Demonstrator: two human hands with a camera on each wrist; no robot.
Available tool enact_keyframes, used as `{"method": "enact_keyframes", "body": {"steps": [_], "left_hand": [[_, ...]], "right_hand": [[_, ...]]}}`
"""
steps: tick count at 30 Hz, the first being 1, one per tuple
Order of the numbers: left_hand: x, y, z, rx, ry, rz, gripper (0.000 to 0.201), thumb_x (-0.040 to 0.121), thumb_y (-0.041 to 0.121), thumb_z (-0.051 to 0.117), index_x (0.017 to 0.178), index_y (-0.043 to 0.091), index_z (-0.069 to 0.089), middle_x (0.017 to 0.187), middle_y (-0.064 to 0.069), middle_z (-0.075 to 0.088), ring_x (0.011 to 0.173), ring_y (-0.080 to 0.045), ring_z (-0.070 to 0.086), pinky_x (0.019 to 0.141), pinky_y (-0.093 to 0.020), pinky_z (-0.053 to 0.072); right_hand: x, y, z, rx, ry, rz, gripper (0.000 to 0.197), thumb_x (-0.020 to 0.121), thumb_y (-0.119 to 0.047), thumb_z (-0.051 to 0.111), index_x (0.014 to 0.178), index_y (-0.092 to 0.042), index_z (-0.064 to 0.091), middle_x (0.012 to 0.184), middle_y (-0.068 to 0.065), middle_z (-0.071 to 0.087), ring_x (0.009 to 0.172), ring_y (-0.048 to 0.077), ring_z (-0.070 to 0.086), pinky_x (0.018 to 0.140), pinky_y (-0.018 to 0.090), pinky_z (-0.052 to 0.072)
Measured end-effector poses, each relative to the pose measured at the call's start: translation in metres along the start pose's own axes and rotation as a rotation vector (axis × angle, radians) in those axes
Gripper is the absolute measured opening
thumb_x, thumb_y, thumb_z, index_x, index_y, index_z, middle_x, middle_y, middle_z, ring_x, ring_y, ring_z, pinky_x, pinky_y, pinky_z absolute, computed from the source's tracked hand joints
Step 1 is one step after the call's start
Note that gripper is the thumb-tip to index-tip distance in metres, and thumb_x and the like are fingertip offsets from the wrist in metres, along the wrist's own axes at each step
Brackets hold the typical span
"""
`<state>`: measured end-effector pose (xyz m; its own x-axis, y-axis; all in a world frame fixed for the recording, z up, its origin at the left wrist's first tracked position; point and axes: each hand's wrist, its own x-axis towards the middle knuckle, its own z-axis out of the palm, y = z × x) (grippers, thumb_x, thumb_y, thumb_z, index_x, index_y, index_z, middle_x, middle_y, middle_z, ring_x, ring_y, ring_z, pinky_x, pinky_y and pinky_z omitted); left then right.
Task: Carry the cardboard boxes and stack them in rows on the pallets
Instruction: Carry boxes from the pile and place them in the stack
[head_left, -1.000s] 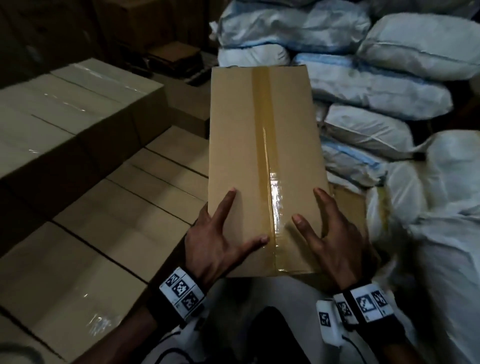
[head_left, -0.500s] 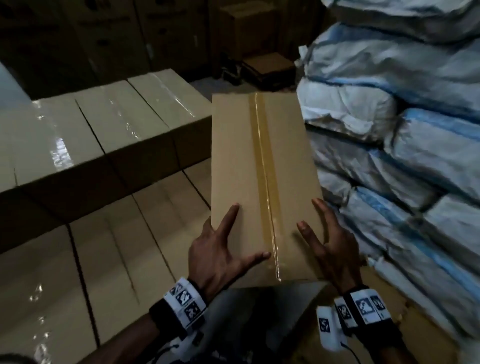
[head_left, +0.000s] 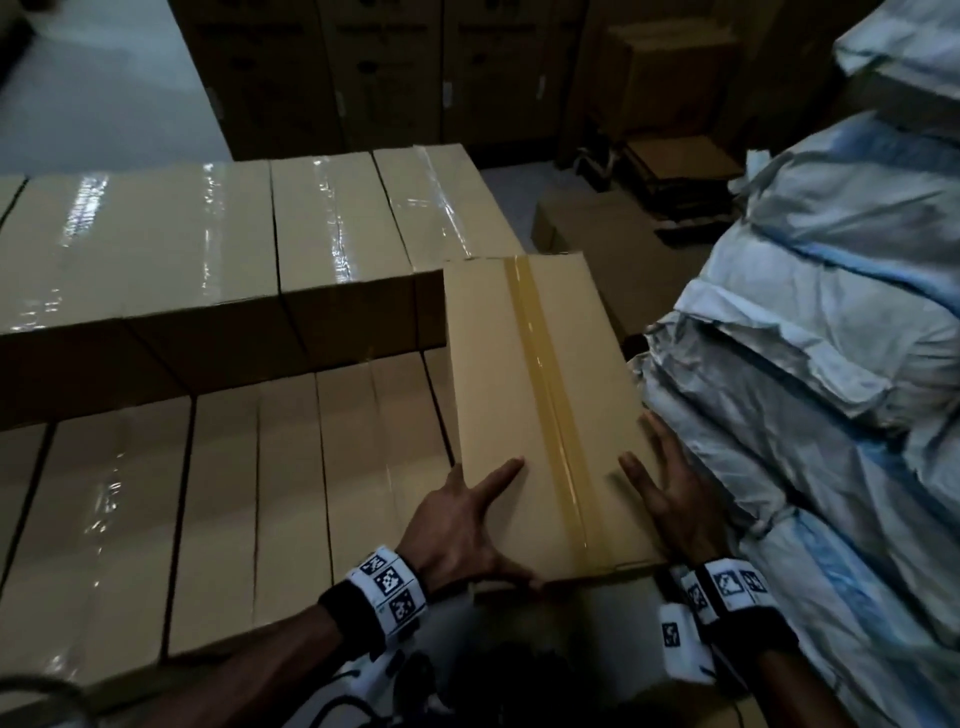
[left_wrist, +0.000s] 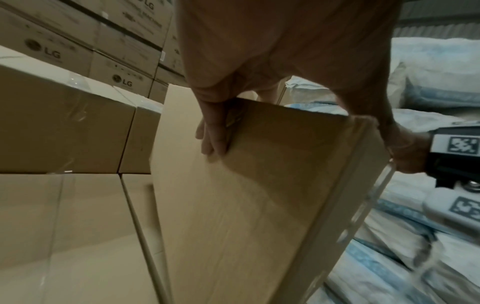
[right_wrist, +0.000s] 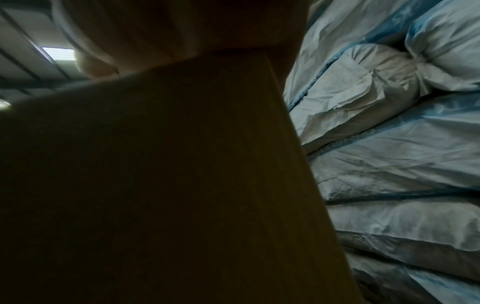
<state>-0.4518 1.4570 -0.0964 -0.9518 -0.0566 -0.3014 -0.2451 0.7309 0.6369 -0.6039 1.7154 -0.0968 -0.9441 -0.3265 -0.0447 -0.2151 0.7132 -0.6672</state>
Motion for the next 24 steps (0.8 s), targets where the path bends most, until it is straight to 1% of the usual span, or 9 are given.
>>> {"method": "enact_keyframes", "body": {"steps": [5, 7, 9, 11, 15, 17, 19, 22, 24], "left_hand": [[0.020, -0.002, 0.011, -0.007, 0.034, -0.080, 0.137, 0.039, 0.093, 0.076, 0.152, 0.065, 0.003, 0.162, -0.008, 0.027, 0.138, -0.036, 0.046, 0.113, -0.045, 0.045], [0.032, 0.005, 0.010, -0.007, 0.029, -0.120, 0.138, 0.037, 0.094, 0.076, 0.150, 0.068, 0.001, 0.159, -0.010, 0.029, 0.136, -0.037, 0.048, 0.112, -0.045, 0.047], [0.045, 0.011, 0.014, -0.004, 0.037, -0.162, 0.138, 0.035, 0.095, 0.075, 0.148, 0.070, -0.001, 0.158, -0.010, 0.031, 0.135, -0.038, 0.048, 0.111, -0.045, 0.047], [0.055, 0.016, 0.019, -0.001, 0.040, -0.192, 0.139, 0.035, 0.095, 0.075, 0.148, 0.070, -0.001, 0.160, -0.010, 0.028, 0.134, -0.038, 0.049, 0.111, -0.045, 0.047], [0.066, 0.025, 0.035, 0.000, 0.054, -0.222, 0.141, 0.038, 0.093, 0.076, 0.152, 0.065, 0.000, 0.165, -0.004, 0.016, 0.139, -0.035, 0.046, 0.114, -0.044, 0.044], [0.071, 0.029, 0.046, -0.004, 0.068, -0.246, 0.140, 0.040, 0.090, 0.079, 0.153, 0.064, 0.000, 0.166, -0.001, 0.012, 0.141, -0.034, 0.044, 0.115, -0.042, 0.043], [0.074, 0.033, 0.054, -0.020, 0.073, -0.283, 0.139, 0.040, 0.088, 0.080, 0.151, 0.067, -0.002, 0.166, -0.003, 0.013, 0.142, -0.035, 0.043, 0.115, -0.042, 0.042], [0.076, 0.036, 0.054, -0.036, 0.079, -0.311, 0.138, 0.041, 0.086, 0.082, 0.149, 0.070, -0.002, 0.166, -0.001, 0.015, 0.144, -0.032, 0.039, 0.117, -0.041, 0.040], [0.079, 0.034, 0.051, -0.062, 0.075, -0.324, 0.138, 0.040, 0.086, 0.082, 0.150, 0.069, 0.000, 0.166, 0.000, 0.017, 0.145, -0.031, 0.038, 0.118, -0.041, 0.038]], "right_hand": [[0.037, 0.018, 0.010, 0.049, -0.066, -0.036, 0.073, 0.079, -0.094, 0.035, 0.145, -0.068, 0.019, 0.164, -0.011, 0.035, 0.146, 0.022, 0.041, 0.119, 0.051, 0.033], [0.053, 0.022, 0.011, 0.028, -0.066, -0.059, 0.075, 0.081, -0.091, 0.037, 0.149, -0.062, 0.025, 0.163, -0.011, 0.036, 0.146, 0.023, 0.040, 0.120, 0.047, 0.031], [0.068, 0.023, 0.010, 0.037, -0.091, -0.067, 0.088, 0.081, -0.086, 0.039, 0.157, -0.043, 0.031, 0.163, -0.005, 0.037, 0.146, 0.024, 0.039, 0.116, 0.037, 0.025], [0.078, 0.025, 0.007, 0.060, -0.134, -0.065, 0.098, 0.076, -0.086, 0.038, 0.159, -0.034, 0.031, 0.162, -0.001, 0.039, 0.145, 0.027, 0.040, 0.110, 0.032, 0.026], [0.099, 0.048, 0.007, 0.082, -0.207, -0.093, 0.090, 0.085, -0.082, 0.046, 0.159, -0.035, 0.030, 0.158, 0.002, 0.045, 0.140, 0.029, 0.046, 0.110, 0.036, 0.033], [0.111, 0.059, 0.006, 0.091, -0.237, -0.098, 0.100, 0.077, -0.093, 0.038, 0.159, -0.038, 0.027, 0.155, 0.000, 0.048, 0.136, 0.029, 0.050, 0.108, 0.037, 0.037], [0.120, 0.063, 0.005, 0.067, -0.266, -0.110, 0.106, 0.071, -0.098, 0.032, 0.160, -0.040, 0.025, 0.152, 0.002, 0.052, 0.132, 0.031, 0.054, 0.106, 0.038, 0.040], [0.129, 0.058, 0.004, 0.030, -0.315, -0.123, 0.098, 0.077, -0.089, 0.034, 0.161, -0.039, 0.023, 0.154, 0.001, 0.050, 0.132, 0.032, 0.055, 0.104, 0.037, 0.039], [0.130, 0.059, 0.007, 0.058, -0.304, -0.149, 0.099, 0.076, -0.092, 0.031, 0.160, -0.040, 0.022, 0.157, -0.001, 0.046, 0.135, 0.030, 0.052, 0.104, 0.037, 0.037]]}}
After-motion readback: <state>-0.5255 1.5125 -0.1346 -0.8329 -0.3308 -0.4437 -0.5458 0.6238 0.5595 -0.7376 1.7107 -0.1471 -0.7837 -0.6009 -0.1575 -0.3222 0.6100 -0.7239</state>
